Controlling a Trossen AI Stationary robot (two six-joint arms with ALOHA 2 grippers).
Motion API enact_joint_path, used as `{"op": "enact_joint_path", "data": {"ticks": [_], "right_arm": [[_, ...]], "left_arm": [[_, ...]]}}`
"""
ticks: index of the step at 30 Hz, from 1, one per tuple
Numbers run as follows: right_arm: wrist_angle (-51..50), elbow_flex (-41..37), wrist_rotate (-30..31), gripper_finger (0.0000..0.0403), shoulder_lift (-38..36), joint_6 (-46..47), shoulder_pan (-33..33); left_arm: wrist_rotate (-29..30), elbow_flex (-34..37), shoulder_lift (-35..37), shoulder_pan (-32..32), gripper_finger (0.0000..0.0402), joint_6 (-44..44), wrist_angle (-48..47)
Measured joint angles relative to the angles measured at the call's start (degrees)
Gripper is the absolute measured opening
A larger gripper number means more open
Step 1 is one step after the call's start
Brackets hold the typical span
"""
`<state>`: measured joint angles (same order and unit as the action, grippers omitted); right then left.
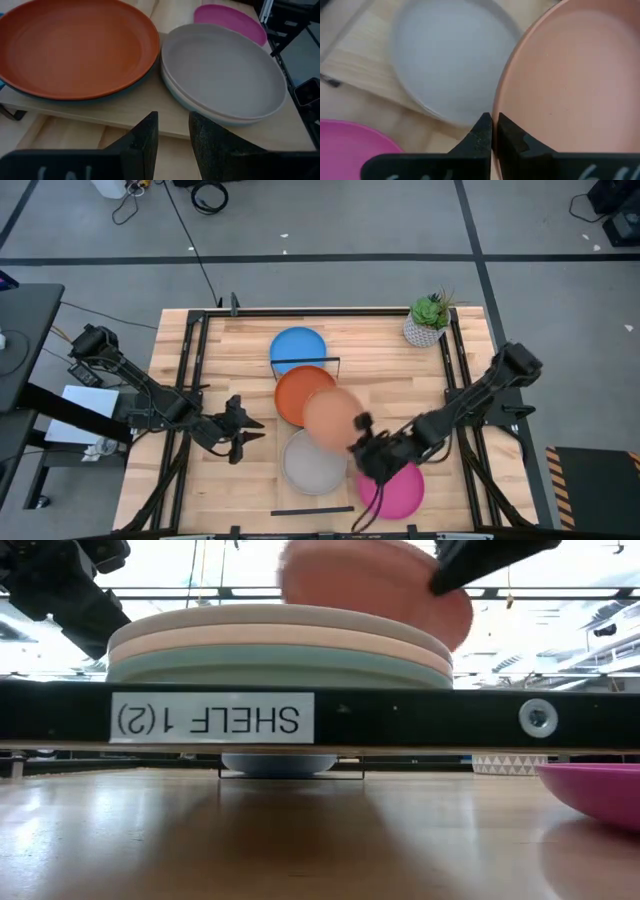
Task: Place and stack plates onto a shelf
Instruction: Stack the brown plate on top of the gray plate on the shelf
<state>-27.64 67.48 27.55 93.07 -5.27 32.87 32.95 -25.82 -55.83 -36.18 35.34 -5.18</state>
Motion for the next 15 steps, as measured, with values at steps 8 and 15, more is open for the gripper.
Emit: {"op": "enact_joint_path", "data": {"ticks": [8,15], "right_arm": [[0.0,10.4,-13.2,0.0014,10.9,-12.0,-1.5],[-0.8,12.1,-18.5,0.0015,13.9,-15.5,-3.4]], "left_arm": [[0.7,0.0,0.0,0.0,0.0117,3.0,0.8],[0.9,0.0,0.0,0.0,0.0117,4.5,0.8]]}}
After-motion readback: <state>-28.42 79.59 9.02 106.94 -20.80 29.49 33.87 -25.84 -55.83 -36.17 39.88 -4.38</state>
